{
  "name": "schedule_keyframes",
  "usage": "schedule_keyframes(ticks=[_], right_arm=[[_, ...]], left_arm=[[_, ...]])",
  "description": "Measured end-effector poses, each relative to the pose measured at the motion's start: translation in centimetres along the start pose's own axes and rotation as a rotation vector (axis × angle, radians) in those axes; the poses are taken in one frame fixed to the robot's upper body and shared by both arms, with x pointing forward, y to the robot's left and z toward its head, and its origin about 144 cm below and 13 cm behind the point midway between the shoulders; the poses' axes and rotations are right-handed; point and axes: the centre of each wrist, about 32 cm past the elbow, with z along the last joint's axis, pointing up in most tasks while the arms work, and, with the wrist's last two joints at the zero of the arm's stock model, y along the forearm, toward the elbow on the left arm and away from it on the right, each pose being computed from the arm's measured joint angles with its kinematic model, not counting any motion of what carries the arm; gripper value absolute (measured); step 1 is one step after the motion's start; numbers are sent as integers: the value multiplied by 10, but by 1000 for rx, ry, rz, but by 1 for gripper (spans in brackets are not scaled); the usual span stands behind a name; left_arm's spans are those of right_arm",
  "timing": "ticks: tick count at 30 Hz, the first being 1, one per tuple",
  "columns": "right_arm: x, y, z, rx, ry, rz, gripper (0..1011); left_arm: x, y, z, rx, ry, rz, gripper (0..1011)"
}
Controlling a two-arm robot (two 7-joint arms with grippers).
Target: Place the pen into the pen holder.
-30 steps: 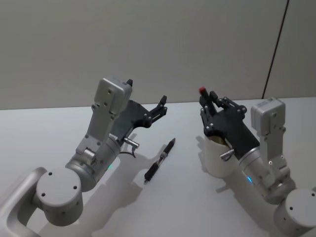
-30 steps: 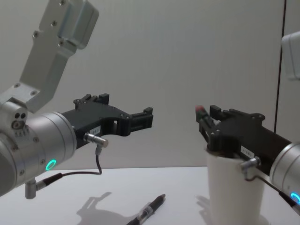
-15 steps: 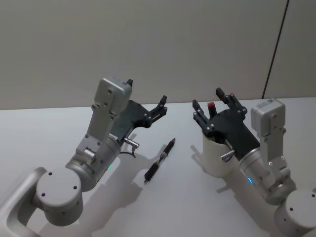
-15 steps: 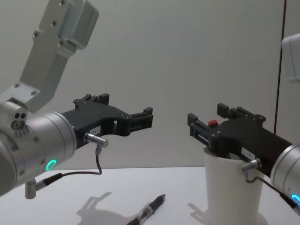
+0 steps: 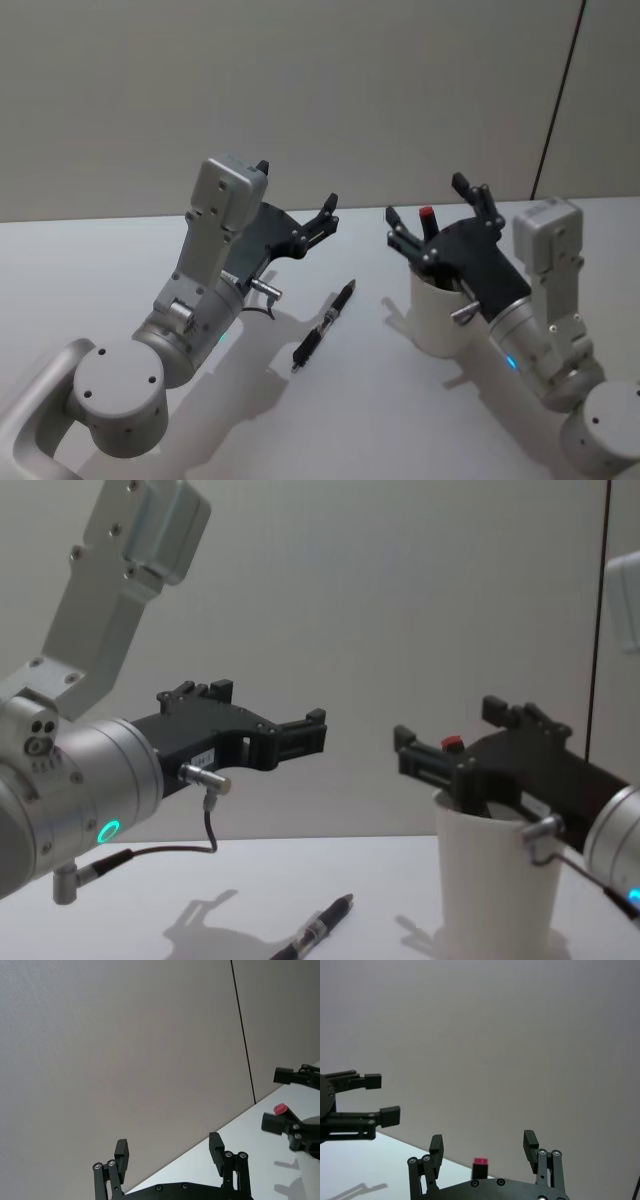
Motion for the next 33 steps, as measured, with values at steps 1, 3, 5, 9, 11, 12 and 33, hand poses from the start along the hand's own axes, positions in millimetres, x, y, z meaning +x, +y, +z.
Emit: schedule_keyframes(ticks=[1, 3, 5, 9, 11, 12, 33], right_arm=[[2, 0, 1, 3, -1, -3, 1001], [9, 1, 5, 10, -2, -9, 1001], [14, 1, 8, 15, -3, -14, 1001], [37, 1, 18, 29, -7, -44, 1001], [45, 1, 20, 32, -11, -54, 1001], [55, 0, 24, 35, -12, -69, 1001], [139, -3, 49, 45, -20, -192, 1001]], left_arm=[[0, 0, 0, 0, 0, 0, 1000], [0, 0, 0, 0, 0, 0, 1000], [0, 0, 0, 0, 0, 0, 1000], [0, 0, 0, 0, 0, 0, 1000], [0, 0, 0, 0, 0, 0, 1000], [0, 0, 0, 0, 0, 0, 1000], [0, 0, 0, 0, 0, 0, 1000]])
